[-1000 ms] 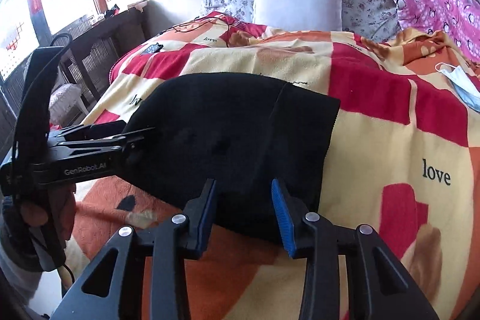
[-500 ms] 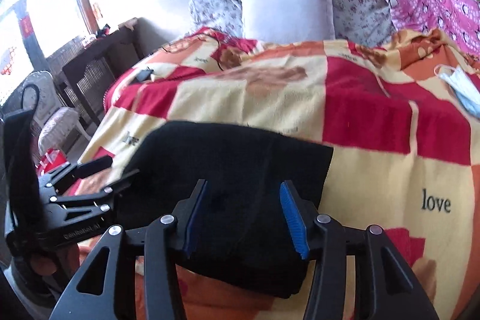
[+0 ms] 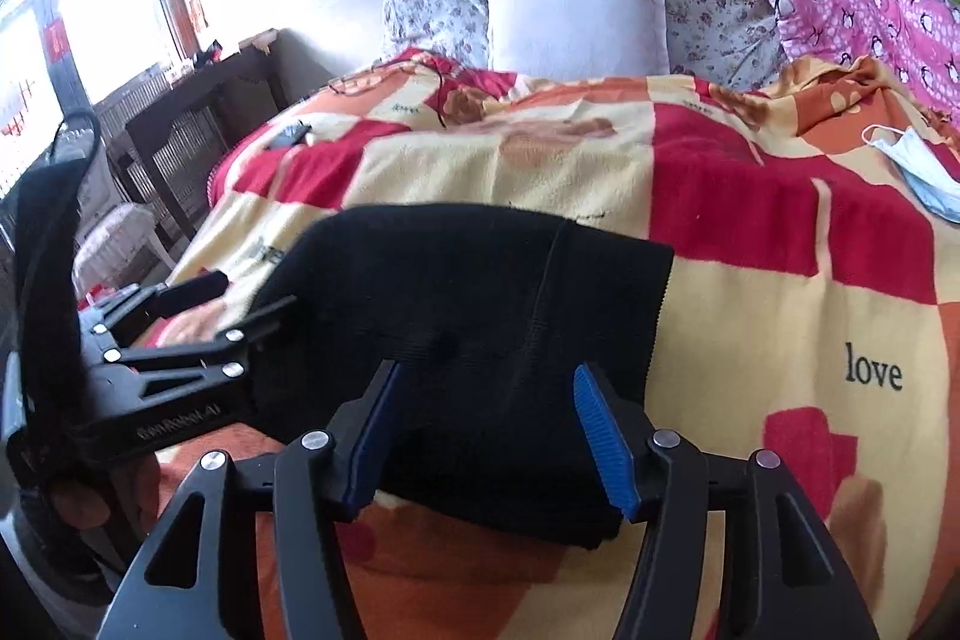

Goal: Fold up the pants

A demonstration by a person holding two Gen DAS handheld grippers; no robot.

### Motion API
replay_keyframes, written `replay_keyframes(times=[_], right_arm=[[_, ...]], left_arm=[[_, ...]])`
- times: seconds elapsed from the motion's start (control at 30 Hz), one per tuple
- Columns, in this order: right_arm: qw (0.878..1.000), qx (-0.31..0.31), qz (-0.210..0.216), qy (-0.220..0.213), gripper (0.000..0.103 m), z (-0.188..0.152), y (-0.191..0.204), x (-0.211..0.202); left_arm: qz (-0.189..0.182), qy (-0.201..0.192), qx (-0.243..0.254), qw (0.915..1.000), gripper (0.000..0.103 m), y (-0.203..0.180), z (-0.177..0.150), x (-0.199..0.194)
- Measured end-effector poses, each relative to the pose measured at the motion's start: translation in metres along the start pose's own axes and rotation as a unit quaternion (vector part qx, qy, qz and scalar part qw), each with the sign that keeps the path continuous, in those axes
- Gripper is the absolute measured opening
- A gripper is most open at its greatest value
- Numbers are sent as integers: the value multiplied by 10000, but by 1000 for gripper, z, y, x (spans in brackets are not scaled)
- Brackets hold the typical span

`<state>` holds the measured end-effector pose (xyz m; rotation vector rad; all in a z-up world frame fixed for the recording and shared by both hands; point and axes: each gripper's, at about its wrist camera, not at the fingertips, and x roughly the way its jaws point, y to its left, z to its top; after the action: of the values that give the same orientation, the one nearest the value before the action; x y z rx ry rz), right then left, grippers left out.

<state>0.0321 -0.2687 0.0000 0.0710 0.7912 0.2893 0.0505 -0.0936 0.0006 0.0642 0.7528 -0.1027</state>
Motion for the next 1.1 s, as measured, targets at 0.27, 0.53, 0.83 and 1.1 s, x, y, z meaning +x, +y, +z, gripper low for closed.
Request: replay_keyframes(times=[0.27, 0.53, 0.83, 1.1], right_arm=[[9996, 84, -112, -257, 72, -2, 5, -33], [9991, 35, -80, -414, 79, -7, 20, -54], [9990, -25, -117, -433, 80, -15, 36, -64], [9992, -22, -125, -388, 81, -17, 39, -66]], left_arm=[[21, -477, -119, 9988, 83, 4, -7, -38], [189, -617, -56, 9979, 83, 3, -20, -62], [102, -758, -184, 9969, 83, 11, -28, -81], [104, -883, -187, 9959, 83, 12, -29, -90]])
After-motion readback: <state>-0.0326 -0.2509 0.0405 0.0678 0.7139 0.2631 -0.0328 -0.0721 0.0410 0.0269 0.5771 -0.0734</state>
